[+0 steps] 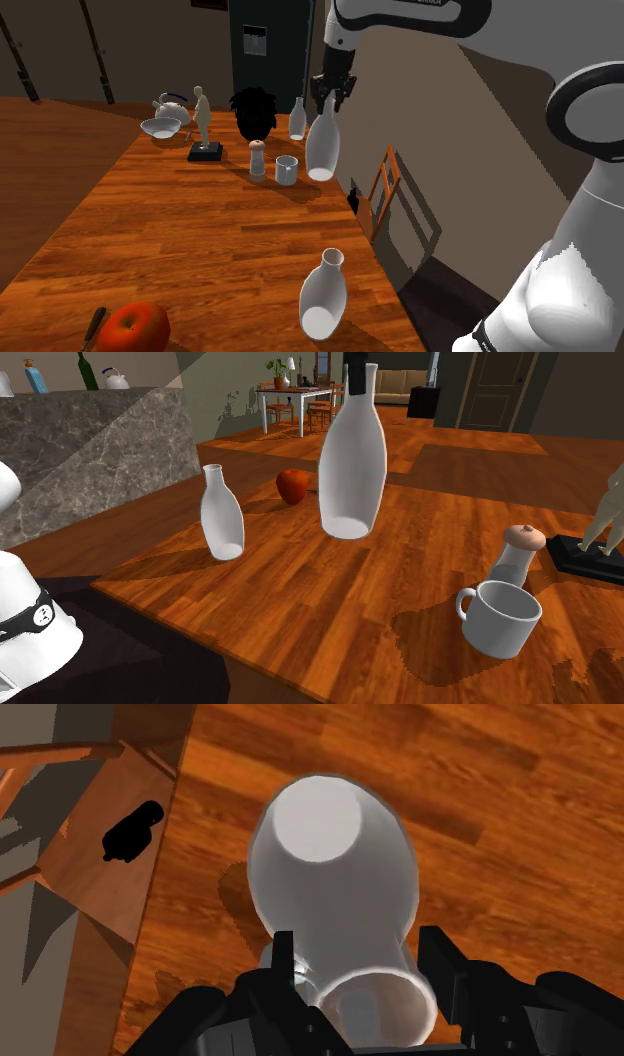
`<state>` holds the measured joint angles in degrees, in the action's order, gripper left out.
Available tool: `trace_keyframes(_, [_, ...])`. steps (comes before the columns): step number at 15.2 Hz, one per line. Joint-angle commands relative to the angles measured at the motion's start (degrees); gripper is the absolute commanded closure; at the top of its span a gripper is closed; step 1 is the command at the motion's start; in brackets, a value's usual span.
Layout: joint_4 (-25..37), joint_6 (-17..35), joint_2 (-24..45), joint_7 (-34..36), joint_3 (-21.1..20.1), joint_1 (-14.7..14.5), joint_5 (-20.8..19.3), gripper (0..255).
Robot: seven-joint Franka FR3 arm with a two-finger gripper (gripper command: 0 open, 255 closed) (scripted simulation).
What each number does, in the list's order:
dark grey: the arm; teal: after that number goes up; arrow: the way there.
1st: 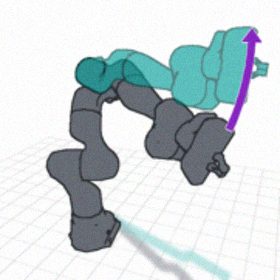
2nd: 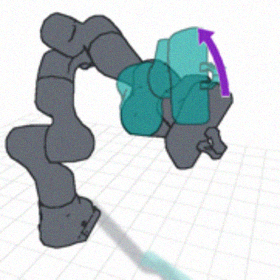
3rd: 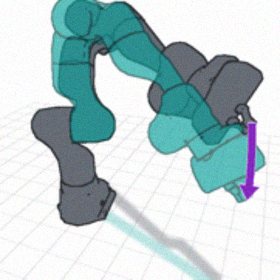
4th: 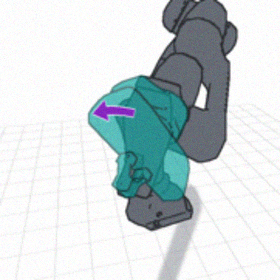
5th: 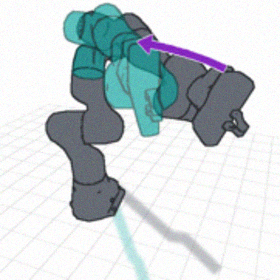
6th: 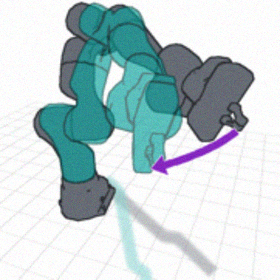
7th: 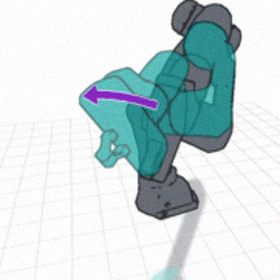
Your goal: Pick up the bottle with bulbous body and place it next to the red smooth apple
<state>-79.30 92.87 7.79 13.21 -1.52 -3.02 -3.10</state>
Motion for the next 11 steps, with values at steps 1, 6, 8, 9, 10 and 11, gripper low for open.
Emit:
trace_keyframes(1, [-2.47, 0.68, -1.69, 2.62, -1.04, -1.46, -0.36, 255])
trace_keyframes(6, [-5.34, 0.84, -4.00, 9.16, -3.94, -5.06, -1.07, 255])
trace_keyframes(8, [-5.91, 0.73, -4.49, 11.81, -5.17, -6.49, -1.33, 255])
trace_keyframes(9, [-6.08, 0.65, -4.64, 13.15, -5.79, -7.20, -1.47, 255])
trace_keyframes(10, [-6.17, 0.55, -4.73, 14.49, -6.43, -7.91, -1.61, 255])
trace_keyframes(11, [-6.18, 0.43, -4.76, 15.84, -7.06, -8.62, -1.75, 255])
